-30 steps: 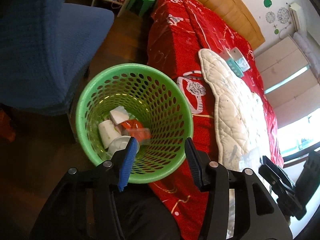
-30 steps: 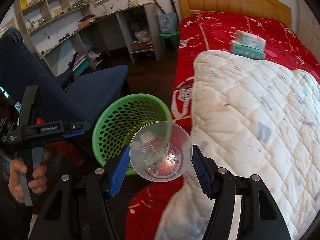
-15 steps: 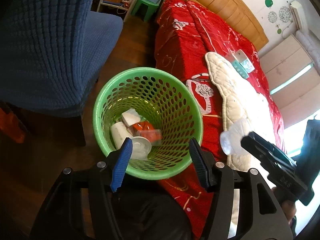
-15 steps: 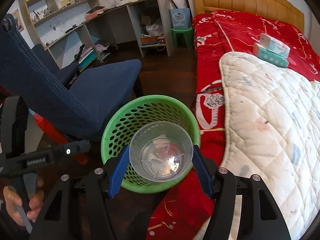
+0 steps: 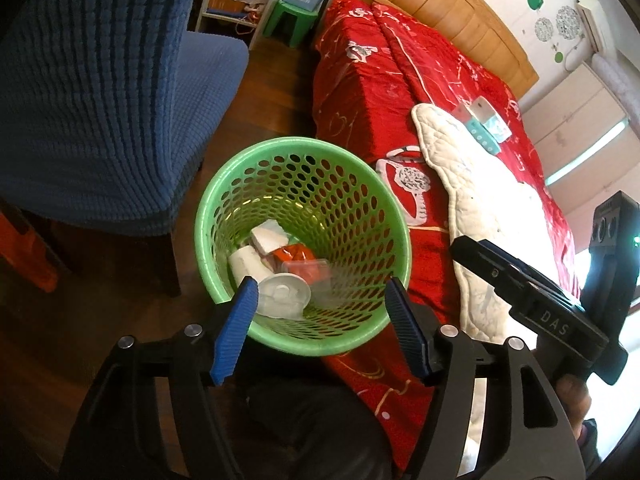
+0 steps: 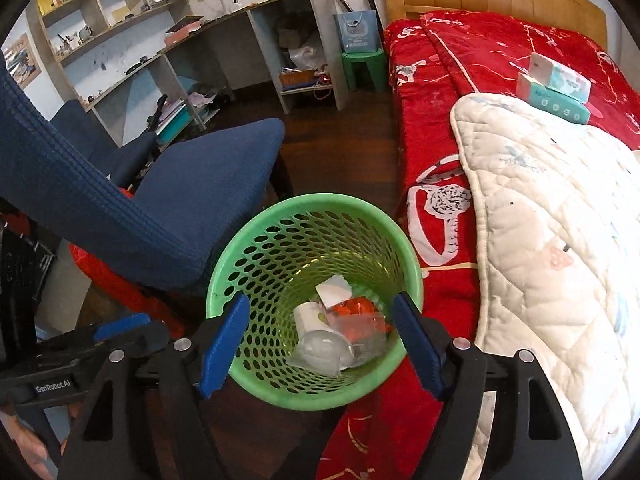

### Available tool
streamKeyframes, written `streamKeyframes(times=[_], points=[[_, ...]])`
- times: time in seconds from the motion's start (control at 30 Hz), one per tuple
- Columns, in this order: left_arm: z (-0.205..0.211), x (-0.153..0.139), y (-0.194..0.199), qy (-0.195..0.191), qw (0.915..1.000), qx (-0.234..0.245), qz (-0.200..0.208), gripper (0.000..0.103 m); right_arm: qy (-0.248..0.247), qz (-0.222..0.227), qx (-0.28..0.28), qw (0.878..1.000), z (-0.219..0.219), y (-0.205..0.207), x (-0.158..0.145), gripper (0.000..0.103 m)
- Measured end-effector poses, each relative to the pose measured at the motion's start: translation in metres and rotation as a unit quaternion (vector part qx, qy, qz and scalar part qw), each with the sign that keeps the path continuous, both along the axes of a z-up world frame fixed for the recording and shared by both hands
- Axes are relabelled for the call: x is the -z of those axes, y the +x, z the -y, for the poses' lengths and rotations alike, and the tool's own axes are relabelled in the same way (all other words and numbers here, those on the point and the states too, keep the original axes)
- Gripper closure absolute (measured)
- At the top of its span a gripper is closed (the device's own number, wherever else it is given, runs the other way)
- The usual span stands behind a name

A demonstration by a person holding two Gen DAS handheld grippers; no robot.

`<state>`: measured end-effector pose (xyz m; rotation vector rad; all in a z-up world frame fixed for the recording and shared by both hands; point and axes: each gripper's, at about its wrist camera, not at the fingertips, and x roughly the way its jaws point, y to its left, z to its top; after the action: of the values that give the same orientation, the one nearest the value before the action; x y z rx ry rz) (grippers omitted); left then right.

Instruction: Collect trash

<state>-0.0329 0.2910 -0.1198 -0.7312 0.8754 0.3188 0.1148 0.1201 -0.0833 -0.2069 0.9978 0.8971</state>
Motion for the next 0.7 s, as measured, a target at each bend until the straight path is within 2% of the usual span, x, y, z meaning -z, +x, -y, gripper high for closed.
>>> streamKeyframes(times=[0.2,0.27,0.6,0.7], points=[[0.014,-0.013,0.002,0.027,0.9996,0.011,0.004,0.037,0.008,0.002,0.013,1.0,0.021,0.0,-0.011,0.029],[0.021,-0.018,0.002,0.038,0.9992,0.016,0.005,0.033,0.008,0.009,0.02,1.0,0.031,-0.001,-0.017,0.023],[0.061,-0.047,0.006,0.094,0.9946,0.042,0.015,0.019,0.022,0.027,0.068,0.997,0.094,-0.011,-0.04,0.017],[0.074,-0.057,0.009,0.113,0.9923,0.047,0.019,0.012,0.026,0.025,0.09,0.995,0.117,-0.013,-0.045,0.016]])
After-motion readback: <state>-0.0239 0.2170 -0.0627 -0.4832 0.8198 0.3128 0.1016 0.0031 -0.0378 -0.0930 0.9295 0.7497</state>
